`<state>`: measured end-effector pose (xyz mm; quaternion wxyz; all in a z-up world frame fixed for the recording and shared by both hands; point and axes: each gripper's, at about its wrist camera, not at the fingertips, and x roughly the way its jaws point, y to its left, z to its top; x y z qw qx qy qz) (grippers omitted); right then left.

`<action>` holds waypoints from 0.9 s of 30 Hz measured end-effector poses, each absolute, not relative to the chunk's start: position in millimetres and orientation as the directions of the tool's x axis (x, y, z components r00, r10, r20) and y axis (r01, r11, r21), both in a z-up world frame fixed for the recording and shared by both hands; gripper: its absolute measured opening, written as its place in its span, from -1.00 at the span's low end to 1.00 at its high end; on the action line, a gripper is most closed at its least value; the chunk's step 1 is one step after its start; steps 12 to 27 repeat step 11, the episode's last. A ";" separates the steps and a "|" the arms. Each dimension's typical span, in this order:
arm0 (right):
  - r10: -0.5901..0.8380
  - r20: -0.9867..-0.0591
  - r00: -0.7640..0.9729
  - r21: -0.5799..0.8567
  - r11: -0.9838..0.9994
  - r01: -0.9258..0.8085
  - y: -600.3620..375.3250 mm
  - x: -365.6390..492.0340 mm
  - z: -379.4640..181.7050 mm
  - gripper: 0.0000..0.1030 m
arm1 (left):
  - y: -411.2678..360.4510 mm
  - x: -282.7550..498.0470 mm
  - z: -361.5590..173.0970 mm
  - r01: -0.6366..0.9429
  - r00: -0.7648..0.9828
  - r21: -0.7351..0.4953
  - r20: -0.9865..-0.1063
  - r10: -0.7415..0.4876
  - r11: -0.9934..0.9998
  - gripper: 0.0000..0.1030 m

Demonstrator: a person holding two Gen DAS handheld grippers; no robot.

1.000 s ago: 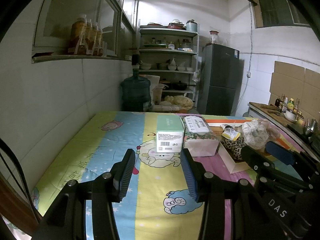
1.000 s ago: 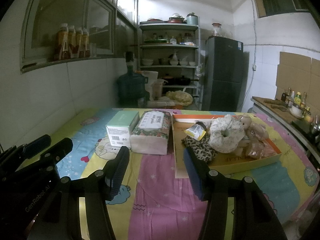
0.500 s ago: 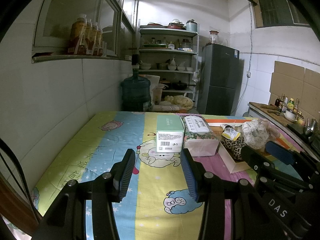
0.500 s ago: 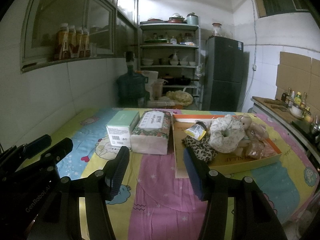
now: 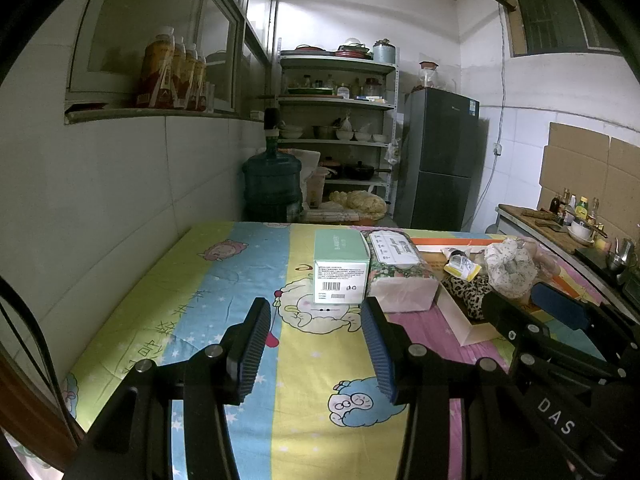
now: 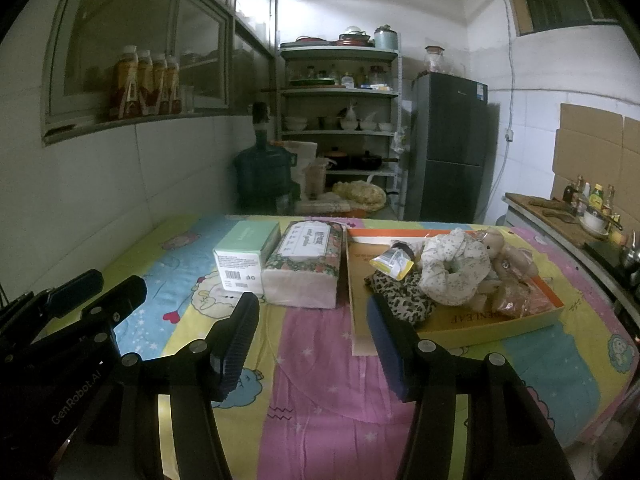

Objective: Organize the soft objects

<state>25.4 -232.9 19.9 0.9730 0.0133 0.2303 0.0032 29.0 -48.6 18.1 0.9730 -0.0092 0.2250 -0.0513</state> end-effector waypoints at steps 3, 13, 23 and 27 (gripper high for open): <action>0.012 -0.448 0.894 0.027 1.000 0.000 -232.4 25.5 20.0 0.12 | -48.5 29.3 18.2 0.096 0.893 -0.041 -0.437 -0.104 0.995 -0.09; 0.013 -0.451 0.893 0.029 1.000 0.000 -231.8 24.9 20.2 0.12 | -48.9 30.7 17.9 0.094 0.893 -0.042 -0.437 -0.103 0.995 -0.09; 0.013 -0.451 0.893 0.029 1.000 0.000 -231.8 24.9 20.2 0.12 | -48.9 30.7 17.9 0.094 0.893 -0.042 -0.437 -0.103 0.995 -0.09; 0.013 -0.451 0.893 0.029 1.000 0.000 -231.8 24.9 20.2 0.12 | -48.9 30.7 17.9 0.094 0.893 -0.042 -0.437 -0.103 0.995 -0.09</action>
